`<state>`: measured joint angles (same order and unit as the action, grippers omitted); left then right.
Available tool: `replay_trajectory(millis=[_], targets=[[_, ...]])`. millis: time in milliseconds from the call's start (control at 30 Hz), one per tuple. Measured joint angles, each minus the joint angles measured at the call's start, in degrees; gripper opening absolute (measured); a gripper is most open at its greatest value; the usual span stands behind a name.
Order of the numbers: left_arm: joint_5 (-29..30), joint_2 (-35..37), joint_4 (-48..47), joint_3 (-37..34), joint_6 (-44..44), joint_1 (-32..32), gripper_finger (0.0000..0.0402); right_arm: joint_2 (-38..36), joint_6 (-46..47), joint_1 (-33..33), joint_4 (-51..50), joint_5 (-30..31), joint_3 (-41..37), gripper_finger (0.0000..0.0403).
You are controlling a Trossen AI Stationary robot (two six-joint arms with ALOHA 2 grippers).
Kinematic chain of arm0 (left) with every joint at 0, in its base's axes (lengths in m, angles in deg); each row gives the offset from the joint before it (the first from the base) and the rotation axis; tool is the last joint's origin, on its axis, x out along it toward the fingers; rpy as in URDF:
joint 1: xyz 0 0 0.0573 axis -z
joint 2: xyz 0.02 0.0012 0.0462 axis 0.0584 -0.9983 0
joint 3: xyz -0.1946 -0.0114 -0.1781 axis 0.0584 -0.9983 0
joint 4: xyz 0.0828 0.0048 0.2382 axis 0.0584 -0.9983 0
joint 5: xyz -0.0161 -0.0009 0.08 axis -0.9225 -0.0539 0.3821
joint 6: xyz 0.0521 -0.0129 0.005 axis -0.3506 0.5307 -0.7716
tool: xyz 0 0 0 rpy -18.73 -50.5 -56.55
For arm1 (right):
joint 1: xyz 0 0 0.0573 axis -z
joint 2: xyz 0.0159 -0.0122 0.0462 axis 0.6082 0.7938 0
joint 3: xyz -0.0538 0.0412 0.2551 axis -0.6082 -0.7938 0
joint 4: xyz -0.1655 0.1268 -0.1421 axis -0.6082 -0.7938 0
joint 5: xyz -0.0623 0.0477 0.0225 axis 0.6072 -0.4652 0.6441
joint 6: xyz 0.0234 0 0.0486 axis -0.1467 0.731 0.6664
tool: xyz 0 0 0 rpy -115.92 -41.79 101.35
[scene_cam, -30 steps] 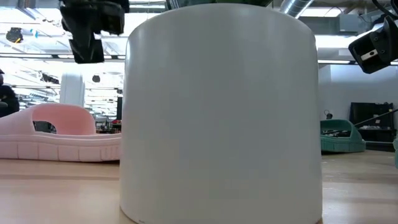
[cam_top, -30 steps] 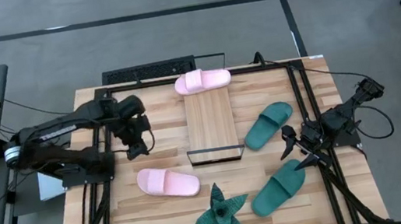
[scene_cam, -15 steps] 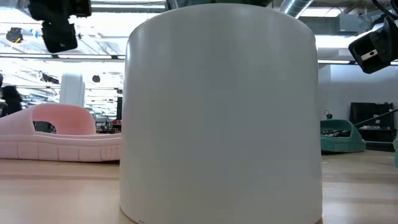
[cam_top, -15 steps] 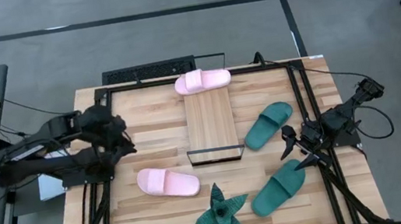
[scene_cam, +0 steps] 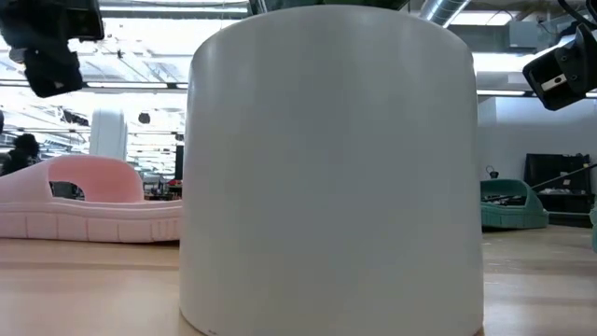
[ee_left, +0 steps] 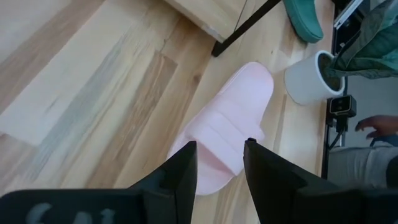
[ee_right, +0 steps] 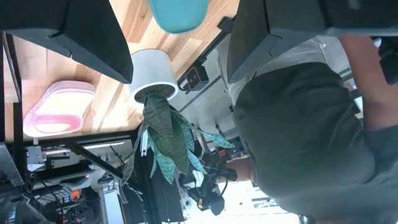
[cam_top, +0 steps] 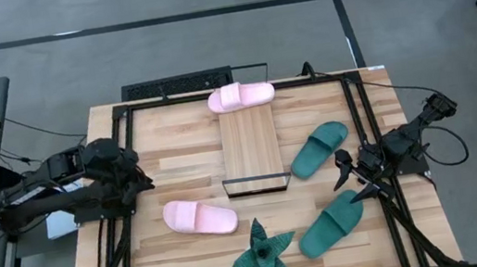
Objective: Pick and place slides into the shelf
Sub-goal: Put the pink slipper on the shelf
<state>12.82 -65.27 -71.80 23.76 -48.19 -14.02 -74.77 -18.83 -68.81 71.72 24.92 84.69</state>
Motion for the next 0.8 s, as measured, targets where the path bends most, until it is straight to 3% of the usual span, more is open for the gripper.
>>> replay_trajectory(millis=[800], targets=[[3.31,4.18,-5.67,-0.96,10.81,-0.02,0.0119,0.01,0.01,-0.02,-0.01,0.00,0.02,0.0254]])
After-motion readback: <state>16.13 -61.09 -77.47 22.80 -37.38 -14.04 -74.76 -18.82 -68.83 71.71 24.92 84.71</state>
